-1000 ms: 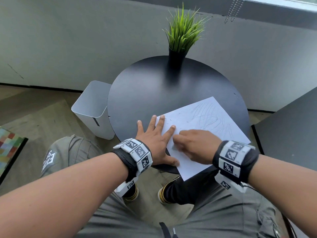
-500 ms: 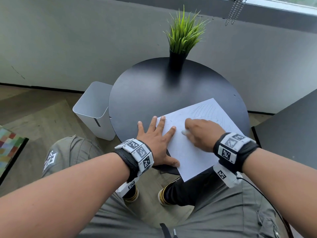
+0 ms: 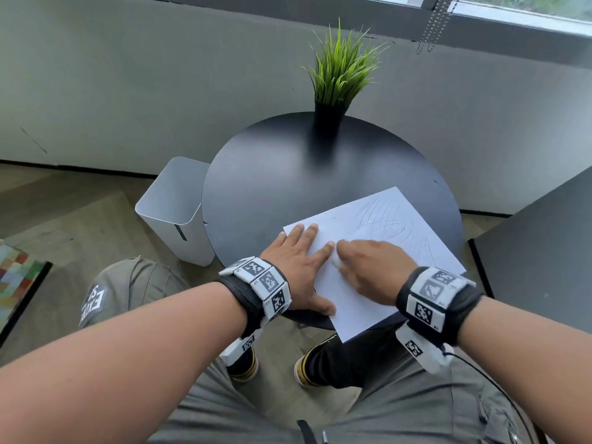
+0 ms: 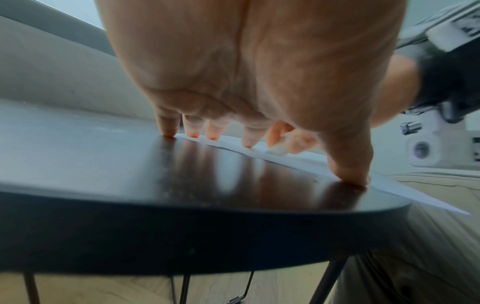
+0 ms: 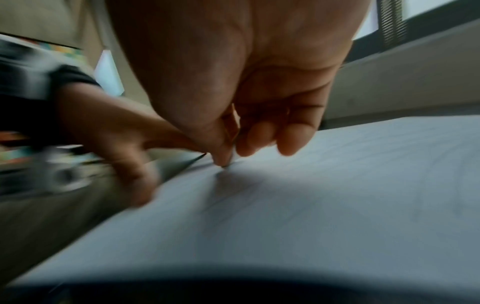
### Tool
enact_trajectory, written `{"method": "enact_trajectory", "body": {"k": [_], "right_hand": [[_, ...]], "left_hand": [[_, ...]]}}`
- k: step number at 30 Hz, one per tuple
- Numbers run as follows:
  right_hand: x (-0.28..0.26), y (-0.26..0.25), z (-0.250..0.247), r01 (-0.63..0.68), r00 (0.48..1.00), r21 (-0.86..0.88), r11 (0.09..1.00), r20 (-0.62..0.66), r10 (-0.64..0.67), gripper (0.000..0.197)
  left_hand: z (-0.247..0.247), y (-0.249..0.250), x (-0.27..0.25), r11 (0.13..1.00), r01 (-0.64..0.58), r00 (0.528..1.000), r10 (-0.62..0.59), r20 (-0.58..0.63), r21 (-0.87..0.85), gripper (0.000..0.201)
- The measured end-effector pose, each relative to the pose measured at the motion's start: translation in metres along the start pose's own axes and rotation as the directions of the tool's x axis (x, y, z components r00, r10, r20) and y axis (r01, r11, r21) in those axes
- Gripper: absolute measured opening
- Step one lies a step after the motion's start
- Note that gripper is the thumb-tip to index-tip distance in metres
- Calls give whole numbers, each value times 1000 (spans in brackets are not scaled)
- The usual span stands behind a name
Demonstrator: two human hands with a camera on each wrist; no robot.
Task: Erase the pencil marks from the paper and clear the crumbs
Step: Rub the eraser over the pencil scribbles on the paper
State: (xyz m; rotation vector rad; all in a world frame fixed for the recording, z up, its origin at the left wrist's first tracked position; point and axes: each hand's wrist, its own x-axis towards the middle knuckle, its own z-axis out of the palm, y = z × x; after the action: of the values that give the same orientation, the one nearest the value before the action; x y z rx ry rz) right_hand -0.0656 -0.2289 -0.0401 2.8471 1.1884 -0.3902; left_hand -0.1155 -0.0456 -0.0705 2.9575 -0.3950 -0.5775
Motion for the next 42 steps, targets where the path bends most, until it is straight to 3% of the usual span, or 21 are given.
{"method": "enact_trajectory", "body": {"k": [2, 4, 7, 9, 11, 15, 17, 20, 21, 24, 25, 28, 30, 31, 33, 35, 37, 40, 42], "right_hand": [[-16, -13, 2, 166, 981, 16, 986, 97, -167, 16], [-19, -14, 0, 213, 966, 1, 977, 149, -211, 14], [3, 6, -2, -17, 998, -32, 999, 60, 19, 18], [15, 20, -1, -167, 986, -4, 986, 1, 167, 26], [18, 23, 1, -214, 977, 13, 977, 13, 214, 28], [10, 14, 0, -109, 994, 44, 993, -23, 110, 23], [1, 2, 0, 52, 998, 46, 998, 38, -54, 17], [-11, -12, -5, 270, 949, -14, 963, 172, -263, 21], [-8, -10, -7, 255, 953, -26, 967, 178, -246, 22], [8, 8, -11, -7, 998, -41, 999, 64, 9, 11], [10, 11, -10, -38, 999, -52, 998, 27, 40, 14], [-4, -7, -8, 108, 989, -20, 994, 103, -105, 17], [-15, -19, -5, 245, 953, 12, 970, 183, -243, 17], [-13, -18, -6, 232, 957, 10, 973, 175, -230, 15], [5, -3, -8, 42, 994, 16, 999, 98, -43, 20], [18, 12, -10, -135, 991, 31, 990, -2, 135, 26], [18, 4, -7, -83, 996, 41, 996, -25, 84, 22], [2, -22, -2, 151, 982, 117, 982, 94, -162, 17], [7, -8, -4, 103, 989, 83, 991, 95, -111, 16]], "left_hand": [[1, 0, 1, 1000, -3, 1000, 3, 21, -2, 123], [1, 1, 1, 1000, -7, 1000, 7, 25, 5, 123], [2, 0, 2, 1000, -4, 1000, 4, 11, 13, 123], [2, 0, 3, 1000, 6, 1000, -6, 12, 7, 122], [4, 1, 3, 1000, 24, 1000, -24, 13, -8, 123], [10, 7, 2, 999, 39, 999, -39, -10, -5, 127], [11, 7, 2, 1000, 31, 999, -31, -21, -1, 129], [10, 6, 2, 1000, 23, 1000, -23, -14, -8, 129], [10, 6, 3, 1000, 26, 1000, -26, -16, -5, 129], [11, 6, 2, 999, 34, 999, -34, -30, 15, 129], [12, 6, 3, 999, 38, 999, -37, -31, 23, 130], [12, 6, 2, 999, 37, 999, -36, -33, 20, 132], [12, 6, 2, 999, 38, 999, -38, -30, 7, 135], [12, 6, 1, 999, 47, 999, -47, -25, -5, 136], [13, 6, -1, 997, 71, 997, -72, -23, -26, 140], [14, 6, -2, 995, 87, 996, -88, -21, -41, 142], [14, 5, -3, 995, 87, 996, -88, -15, -50, 142], [14, 6, -3, 994, 73, 997, -74, -12, -79, 141], [14, 6, -3, 995, 75, 997, -76, -18, -65, 140]]}}
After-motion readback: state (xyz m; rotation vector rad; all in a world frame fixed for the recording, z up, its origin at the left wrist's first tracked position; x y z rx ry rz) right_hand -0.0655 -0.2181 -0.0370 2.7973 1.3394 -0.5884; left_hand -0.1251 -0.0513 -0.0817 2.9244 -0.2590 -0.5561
